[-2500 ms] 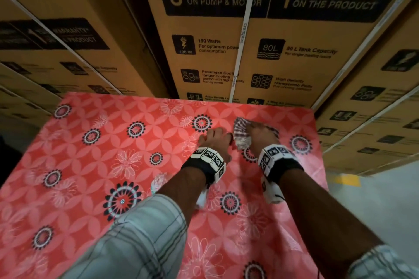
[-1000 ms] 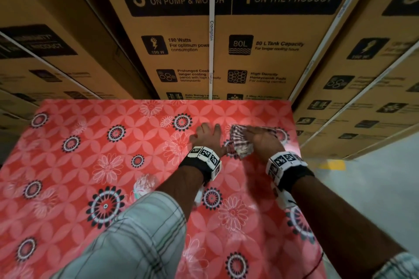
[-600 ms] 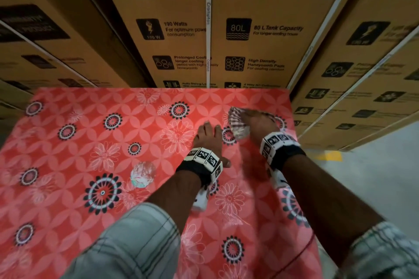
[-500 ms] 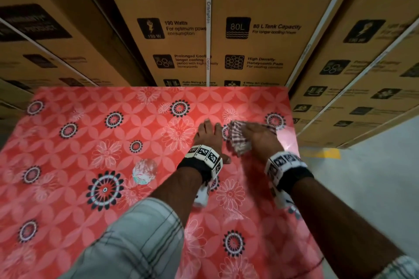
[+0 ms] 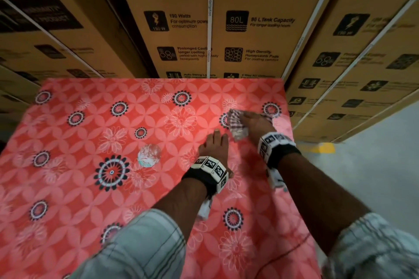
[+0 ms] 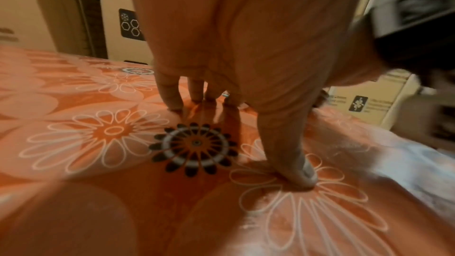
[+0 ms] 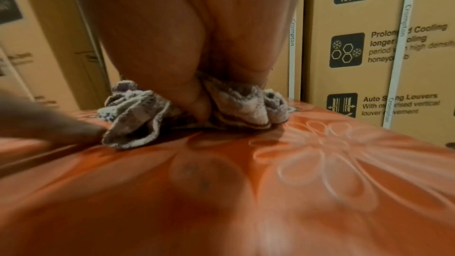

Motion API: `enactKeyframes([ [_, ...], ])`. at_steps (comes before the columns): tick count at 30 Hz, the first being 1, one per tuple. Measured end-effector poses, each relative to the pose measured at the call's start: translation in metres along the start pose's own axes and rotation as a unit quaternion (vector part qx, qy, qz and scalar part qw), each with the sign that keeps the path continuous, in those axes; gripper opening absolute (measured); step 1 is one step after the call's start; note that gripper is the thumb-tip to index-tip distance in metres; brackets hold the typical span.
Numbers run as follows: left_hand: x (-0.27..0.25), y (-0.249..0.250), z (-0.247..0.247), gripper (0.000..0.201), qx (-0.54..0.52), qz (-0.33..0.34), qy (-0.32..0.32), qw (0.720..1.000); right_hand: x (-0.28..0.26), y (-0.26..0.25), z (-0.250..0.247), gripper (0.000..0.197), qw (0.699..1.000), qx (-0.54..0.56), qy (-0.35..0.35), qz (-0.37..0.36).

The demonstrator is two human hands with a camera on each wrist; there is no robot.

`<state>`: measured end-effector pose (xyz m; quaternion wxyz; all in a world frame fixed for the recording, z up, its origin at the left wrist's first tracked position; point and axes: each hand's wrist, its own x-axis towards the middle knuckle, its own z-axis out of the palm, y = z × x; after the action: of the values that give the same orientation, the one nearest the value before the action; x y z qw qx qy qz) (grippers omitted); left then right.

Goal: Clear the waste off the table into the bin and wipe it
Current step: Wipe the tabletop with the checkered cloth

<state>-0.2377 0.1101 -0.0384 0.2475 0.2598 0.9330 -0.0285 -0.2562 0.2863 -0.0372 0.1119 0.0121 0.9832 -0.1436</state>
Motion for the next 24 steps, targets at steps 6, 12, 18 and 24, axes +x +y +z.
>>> enactKeyframes([
  [6, -0.002, 0.002, -0.001, 0.123, -0.007, -0.003, 0.002, 1.0, -0.062, -0.005, 0.036, 0.06, 0.997, 0.054, 0.016, -0.042],
  [12, -0.026, 0.01, 0.013, 0.112, 0.016, 0.017, 0.017, 1.0, -0.033, -0.001, 0.02, 0.064, 1.0, -0.026, -0.013, -0.01],
  [18, -0.064, 0.014, 0.053, 0.121, 0.017, 0.032, 0.031, 0.999, -0.074, -0.019, 0.034, 0.065, 0.999, -0.029, -0.018, -0.006],
  [24, -0.078, 0.014, 0.055, 0.103, -0.049, 0.026, 0.045, 0.997, -0.171, -0.026, 0.088, 0.058, 0.998, 0.037, 0.011, -0.05],
])
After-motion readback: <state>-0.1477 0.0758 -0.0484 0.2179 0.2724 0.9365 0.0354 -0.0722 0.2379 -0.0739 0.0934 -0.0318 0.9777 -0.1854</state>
